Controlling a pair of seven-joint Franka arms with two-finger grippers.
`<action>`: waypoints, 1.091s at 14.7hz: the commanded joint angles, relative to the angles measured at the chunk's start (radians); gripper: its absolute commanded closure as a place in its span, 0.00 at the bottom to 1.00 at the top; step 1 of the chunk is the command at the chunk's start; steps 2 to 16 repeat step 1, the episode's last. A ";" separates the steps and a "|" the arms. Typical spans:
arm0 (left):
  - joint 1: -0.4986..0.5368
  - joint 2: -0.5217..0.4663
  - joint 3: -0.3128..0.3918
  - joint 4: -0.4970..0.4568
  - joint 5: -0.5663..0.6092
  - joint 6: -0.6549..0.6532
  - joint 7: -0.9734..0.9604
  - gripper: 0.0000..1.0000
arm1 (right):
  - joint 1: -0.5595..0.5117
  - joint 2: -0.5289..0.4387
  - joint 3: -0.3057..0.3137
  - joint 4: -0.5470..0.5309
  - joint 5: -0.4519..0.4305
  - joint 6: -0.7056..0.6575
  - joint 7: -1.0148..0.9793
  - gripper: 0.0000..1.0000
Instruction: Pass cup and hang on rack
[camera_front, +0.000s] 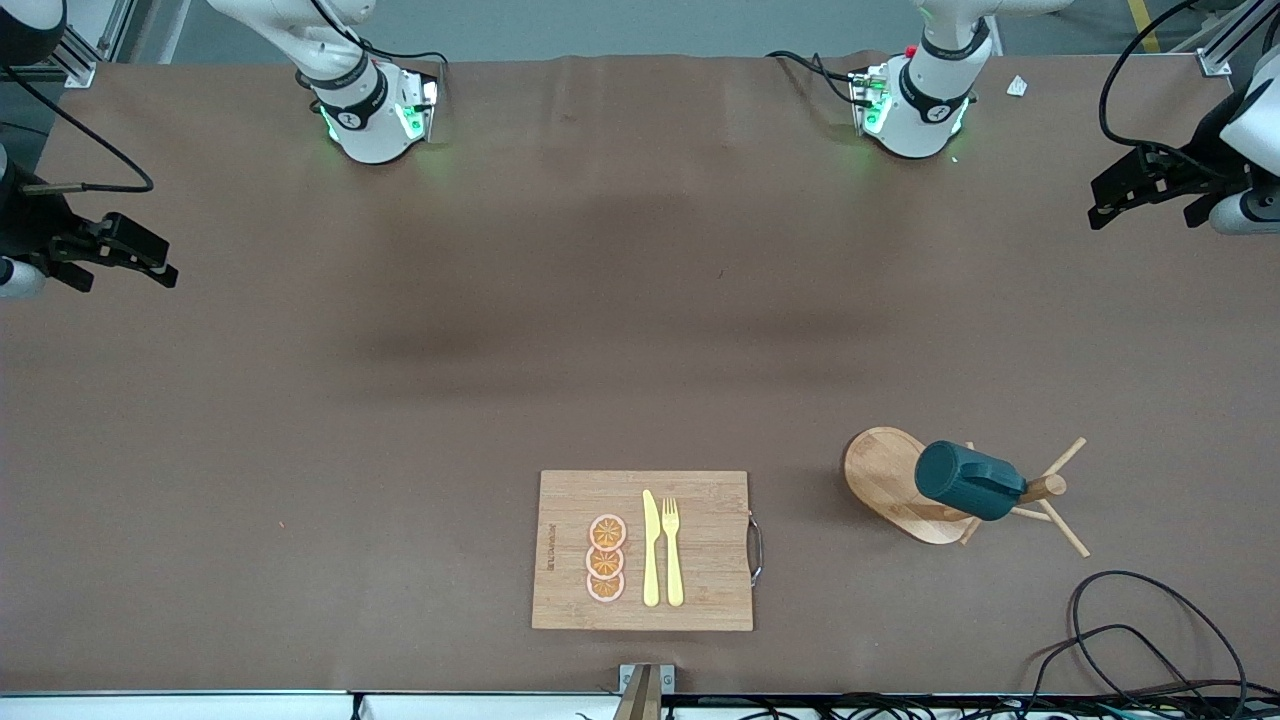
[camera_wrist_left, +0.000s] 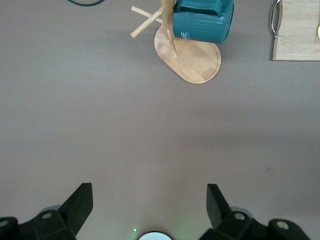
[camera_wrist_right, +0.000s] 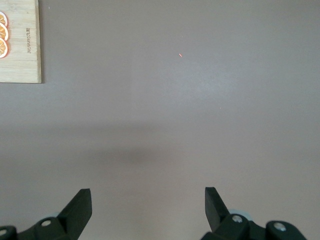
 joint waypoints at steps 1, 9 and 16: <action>-0.001 0.008 0.004 0.019 -0.010 -0.002 0.020 0.00 | -0.004 -0.023 0.003 -0.015 -0.009 -0.007 0.002 0.00; -0.001 0.008 0.004 0.019 -0.010 -0.002 0.020 0.00 | -0.004 -0.023 0.003 -0.015 -0.009 -0.007 0.002 0.00; -0.001 0.008 0.004 0.019 -0.010 -0.002 0.020 0.00 | -0.004 -0.023 0.003 -0.015 -0.009 -0.007 0.002 0.00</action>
